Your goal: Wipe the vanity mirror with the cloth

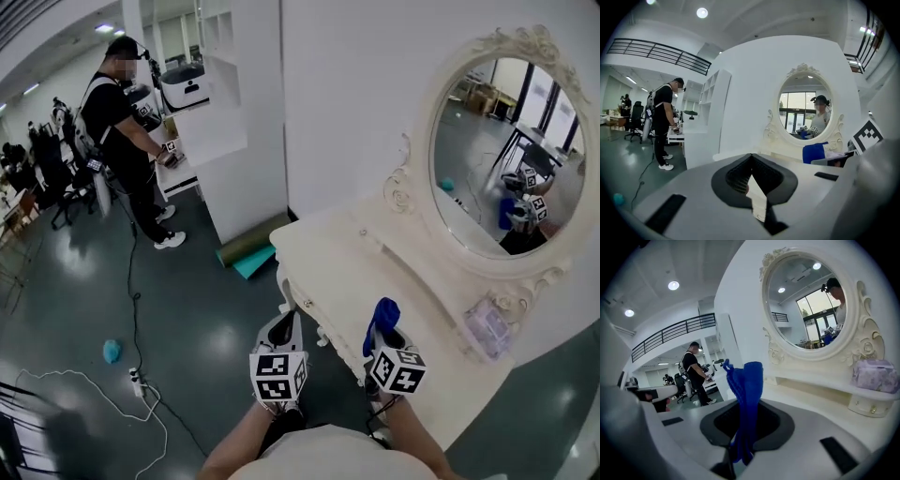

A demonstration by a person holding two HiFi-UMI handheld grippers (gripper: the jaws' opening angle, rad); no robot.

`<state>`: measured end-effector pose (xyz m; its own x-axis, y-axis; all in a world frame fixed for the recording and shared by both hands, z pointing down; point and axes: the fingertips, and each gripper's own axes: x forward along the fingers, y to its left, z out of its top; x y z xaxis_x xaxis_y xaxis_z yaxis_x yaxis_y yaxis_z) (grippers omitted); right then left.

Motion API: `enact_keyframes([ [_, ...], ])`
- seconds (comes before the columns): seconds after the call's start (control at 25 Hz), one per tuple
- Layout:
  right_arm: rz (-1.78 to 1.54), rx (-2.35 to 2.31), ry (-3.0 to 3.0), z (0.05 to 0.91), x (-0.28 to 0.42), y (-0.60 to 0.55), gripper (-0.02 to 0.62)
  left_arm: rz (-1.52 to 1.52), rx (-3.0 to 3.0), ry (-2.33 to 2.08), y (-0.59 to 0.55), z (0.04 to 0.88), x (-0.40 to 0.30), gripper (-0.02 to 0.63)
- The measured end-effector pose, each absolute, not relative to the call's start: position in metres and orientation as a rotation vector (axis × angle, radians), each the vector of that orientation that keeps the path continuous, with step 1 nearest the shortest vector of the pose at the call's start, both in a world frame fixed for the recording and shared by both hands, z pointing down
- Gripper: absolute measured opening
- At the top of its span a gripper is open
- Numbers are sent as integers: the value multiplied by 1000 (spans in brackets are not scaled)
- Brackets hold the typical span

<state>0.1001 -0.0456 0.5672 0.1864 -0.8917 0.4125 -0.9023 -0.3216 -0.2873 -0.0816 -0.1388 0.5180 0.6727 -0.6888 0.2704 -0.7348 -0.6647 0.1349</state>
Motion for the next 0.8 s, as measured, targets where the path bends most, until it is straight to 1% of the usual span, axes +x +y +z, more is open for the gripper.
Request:
enact_keyframes([
  [0.2,811,2470,-1768,564,107,-96,66,291,2698,-1068,-199,515,-64,5],
  [0.44,863,2584,-1627,575,131,-118,66,369,2728,-933,-240,532,-37,5],
  [0.8,821,2914,-1239,559,198,-95,66,354,2931,-509,-270,501,63,5],
])
